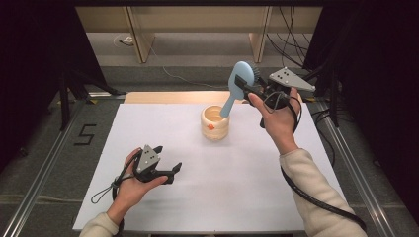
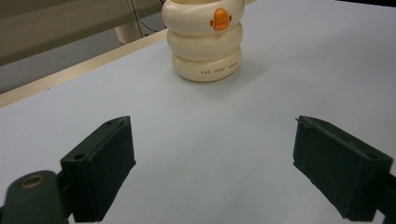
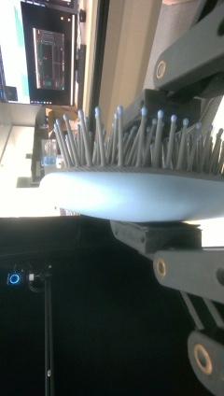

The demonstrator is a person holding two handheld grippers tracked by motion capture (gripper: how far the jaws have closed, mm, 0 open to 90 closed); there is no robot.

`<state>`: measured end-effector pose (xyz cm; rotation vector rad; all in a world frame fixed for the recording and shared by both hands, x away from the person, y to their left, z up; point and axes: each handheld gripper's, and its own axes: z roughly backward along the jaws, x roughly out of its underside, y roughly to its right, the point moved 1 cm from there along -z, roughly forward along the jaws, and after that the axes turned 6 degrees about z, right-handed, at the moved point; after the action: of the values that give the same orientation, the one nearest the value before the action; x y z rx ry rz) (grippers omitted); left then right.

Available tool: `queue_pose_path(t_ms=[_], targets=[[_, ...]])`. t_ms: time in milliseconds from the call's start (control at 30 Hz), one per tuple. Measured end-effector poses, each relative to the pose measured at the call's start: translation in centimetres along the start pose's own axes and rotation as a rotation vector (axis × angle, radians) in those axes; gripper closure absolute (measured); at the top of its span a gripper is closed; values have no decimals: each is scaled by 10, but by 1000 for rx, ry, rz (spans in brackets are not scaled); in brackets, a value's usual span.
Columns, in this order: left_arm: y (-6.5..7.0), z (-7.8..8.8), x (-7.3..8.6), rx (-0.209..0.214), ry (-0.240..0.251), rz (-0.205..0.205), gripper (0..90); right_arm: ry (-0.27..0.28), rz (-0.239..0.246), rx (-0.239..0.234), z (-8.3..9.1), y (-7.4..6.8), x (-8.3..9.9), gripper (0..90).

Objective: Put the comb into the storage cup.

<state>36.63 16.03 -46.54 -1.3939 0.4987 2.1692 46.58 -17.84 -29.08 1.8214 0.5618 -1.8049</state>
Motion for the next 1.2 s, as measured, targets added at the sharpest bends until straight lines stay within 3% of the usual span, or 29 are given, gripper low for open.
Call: queue_pose_path(t_ms=[1200], targets=[[-1,0,0,-3,0,1,119,-15,-8,8,-26,0,7,526]])
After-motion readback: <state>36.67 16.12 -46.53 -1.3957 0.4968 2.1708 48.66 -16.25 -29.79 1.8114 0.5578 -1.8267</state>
